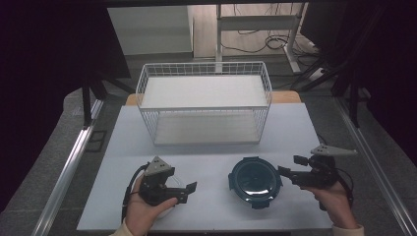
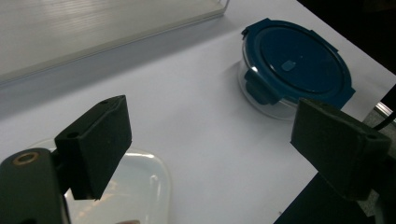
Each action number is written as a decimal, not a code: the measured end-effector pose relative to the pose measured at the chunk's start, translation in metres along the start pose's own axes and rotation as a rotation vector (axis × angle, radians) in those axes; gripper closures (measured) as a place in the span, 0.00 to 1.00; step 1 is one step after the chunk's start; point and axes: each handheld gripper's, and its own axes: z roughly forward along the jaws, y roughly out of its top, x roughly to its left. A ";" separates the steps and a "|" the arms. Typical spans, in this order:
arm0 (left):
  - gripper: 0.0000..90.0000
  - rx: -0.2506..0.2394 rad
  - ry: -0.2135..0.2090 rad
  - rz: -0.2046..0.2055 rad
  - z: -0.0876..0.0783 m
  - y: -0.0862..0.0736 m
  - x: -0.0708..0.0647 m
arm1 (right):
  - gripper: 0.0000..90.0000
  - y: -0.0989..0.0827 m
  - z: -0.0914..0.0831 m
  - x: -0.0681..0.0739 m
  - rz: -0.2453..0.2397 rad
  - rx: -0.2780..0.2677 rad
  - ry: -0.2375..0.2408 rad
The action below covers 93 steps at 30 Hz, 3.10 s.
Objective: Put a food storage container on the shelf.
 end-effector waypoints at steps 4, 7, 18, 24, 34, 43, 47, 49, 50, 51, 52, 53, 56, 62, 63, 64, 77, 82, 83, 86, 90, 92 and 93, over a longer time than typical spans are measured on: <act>0.13 0.009 -0.013 -0.011 0.013 0.005 -0.011 | 0.19 -0.001 0.002 0.004 0.008 0.020 0.012; 0.12 0.018 -0.027 -0.031 0.019 0.007 -0.015 | 0.19 -0.003 0.003 0.004 0.015 0.029 0.024; 0.10 0.037 -0.101 -0.052 0.051 0.016 -0.056 | 0.15 -0.006 0.004 0.001 0.062 0.067 0.077; 0.10 0.048 -0.150 -0.108 0.077 0.022 -0.063 | 0.14 -0.009 0.006 -0.003 0.099 0.069 0.099; 0.14 0.082 -0.178 -0.178 0.117 0.026 -0.056 | 0.12 -0.017 0.019 -0.003 0.154 0.120 0.130; 0.14 0.133 -0.228 -0.257 0.138 0.025 -0.048 | 0.11 -0.022 0.032 -0.001 0.195 0.160 0.167; 0.12 0.158 -0.238 -0.304 0.145 0.022 -0.044 | 0.11 -0.026 0.038 -0.003 0.218 0.173 0.176; 0.11 0.168 -0.240 -0.309 0.148 0.022 -0.043 | 0.11 -0.027 0.040 -0.004 0.230 0.177 0.179; 0.11 0.172 -0.247 -0.317 0.150 0.021 -0.042 | 0.10 -0.027 0.040 -0.004 0.233 0.180 0.182; 0.11 0.176 -0.254 -0.326 0.151 0.021 -0.041 | 0.10 -0.028 0.041 -0.005 0.241 0.181 0.186; 0.11 0.176 -0.254 -0.326 0.151 0.021 -0.041 | 0.10 -0.028 0.041 -0.005 0.241 0.181 0.186; 0.11 0.186 -0.272 -0.353 0.155 0.019 -0.039 | 0.10 -0.029 0.042 -0.006 0.251 0.179 0.192; 0.11 0.196 -0.295 -0.378 0.160 0.017 -0.037 | 0.09 -0.031 0.044 -0.009 0.275 0.183 0.200; 0.13 0.202 -0.332 -0.409 0.165 0.014 -0.035 | 0.09 -0.036 0.051 -0.011 0.302 0.201 0.209; 0.14 0.201 -0.338 -0.431 0.168 0.013 -0.035 | 0.08 -0.038 0.054 -0.012 0.310 0.201 0.213; 0.14 0.201 -0.338 -0.431 0.168 0.013 -0.035 | 0.08 -0.038 0.054 -0.012 0.310 0.201 0.213; 0.26 0.209 -0.375 -0.429 0.167 0.007 -0.033 | 0.23 -0.044 0.060 -0.019 0.437 0.248 0.273; 0.29 0.196 -0.380 -0.433 0.164 0.006 -0.032 | 0.29 -0.046 0.058 -0.024 0.485 0.242 0.293; 0.30 0.190 -0.383 -0.441 0.164 0.005 -0.031 | 0.30 -0.046 0.057 -0.025 0.489 0.240 0.294; 0.31 0.183 -0.383 -0.452 0.163 0.004 -0.031 | 0.31 -0.047 0.057 -0.026 0.500 0.236 0.297; 0.34 0.182 -0.375 -0.461 0.161 0.005 -0.031 | 0.34 -0.046 0.055 -0.026 0.500 0.226 0.293; 0.36 0.177 -0.386 -0.467 0.159 0.004 -0.029 | 0.36 -0.046 0.053 -0.026 0.504 0.216 0.290; 0.37 0.175 -0.388 -0.467 0.159 0.004 -0.029 | 0.36 -0.046 0.052 -0.026 0.503 0.217 0.295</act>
